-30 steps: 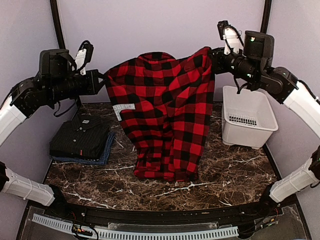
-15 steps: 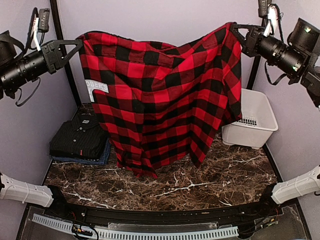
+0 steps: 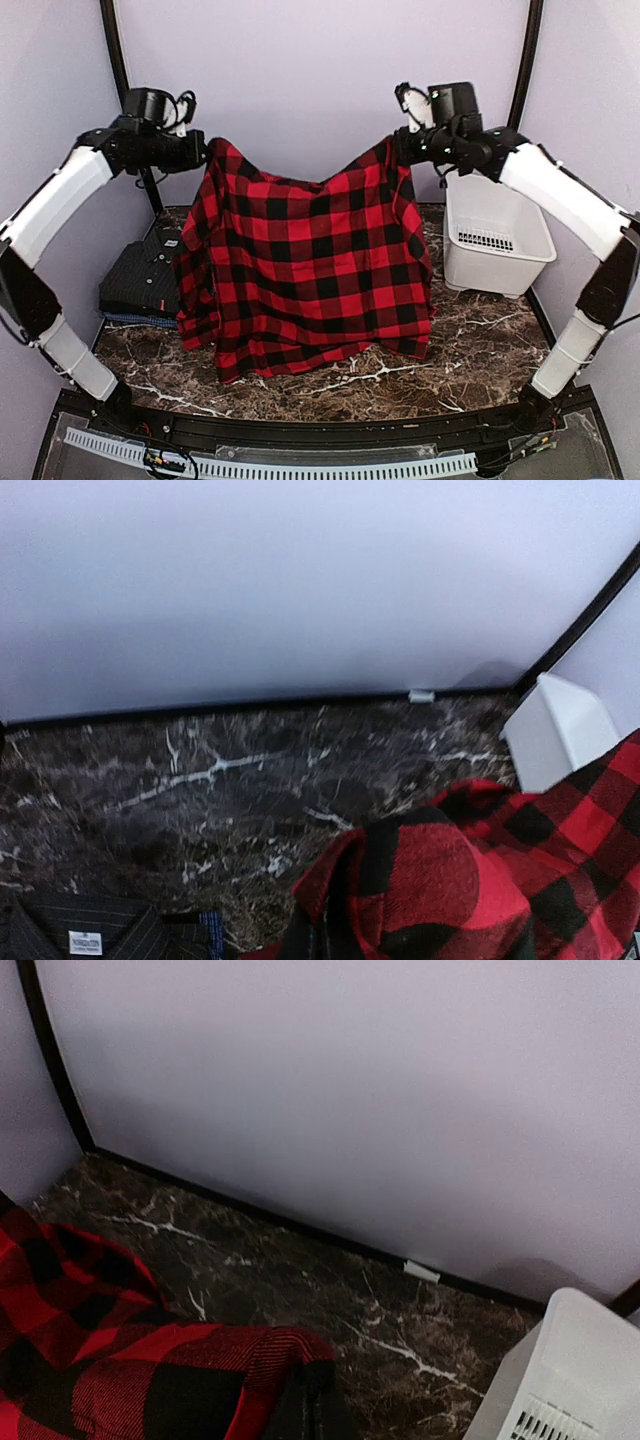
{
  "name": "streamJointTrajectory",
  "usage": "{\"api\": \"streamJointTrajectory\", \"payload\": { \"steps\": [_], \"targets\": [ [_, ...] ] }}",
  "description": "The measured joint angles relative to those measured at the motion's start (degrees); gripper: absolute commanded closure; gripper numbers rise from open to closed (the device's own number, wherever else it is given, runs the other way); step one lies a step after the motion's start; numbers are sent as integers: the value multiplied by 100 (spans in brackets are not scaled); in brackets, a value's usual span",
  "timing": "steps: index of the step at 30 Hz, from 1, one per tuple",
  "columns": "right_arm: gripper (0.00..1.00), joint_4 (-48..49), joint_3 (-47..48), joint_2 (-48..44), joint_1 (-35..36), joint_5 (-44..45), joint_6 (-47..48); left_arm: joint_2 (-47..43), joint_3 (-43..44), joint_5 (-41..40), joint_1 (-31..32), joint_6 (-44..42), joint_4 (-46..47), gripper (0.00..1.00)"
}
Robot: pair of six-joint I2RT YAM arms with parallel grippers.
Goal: Fold and stack the long sleeve shirts
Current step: Flatten out the crumpled shirt at the center of the board.
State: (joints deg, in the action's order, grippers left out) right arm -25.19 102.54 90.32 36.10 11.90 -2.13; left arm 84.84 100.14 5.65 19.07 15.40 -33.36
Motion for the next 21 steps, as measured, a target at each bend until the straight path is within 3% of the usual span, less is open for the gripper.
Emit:
{"api": "streamJointTrajectory", "payload": {
  "steps": [5, 8, 21],
  "targets": [
    [100, -380, -236, 1692, -442, 85, -291, 1875, -356, 310, -173, 153, -17, 100],
    [100, -627, -306, 2417, -542, 210, -431, 2514, -577, 352, -170, 260, -26, 100],
    [100, -800, -70, 2865, -568, 610, -721, 2638, -645, 273, -170, 476, 125, 100]
  ]
}}
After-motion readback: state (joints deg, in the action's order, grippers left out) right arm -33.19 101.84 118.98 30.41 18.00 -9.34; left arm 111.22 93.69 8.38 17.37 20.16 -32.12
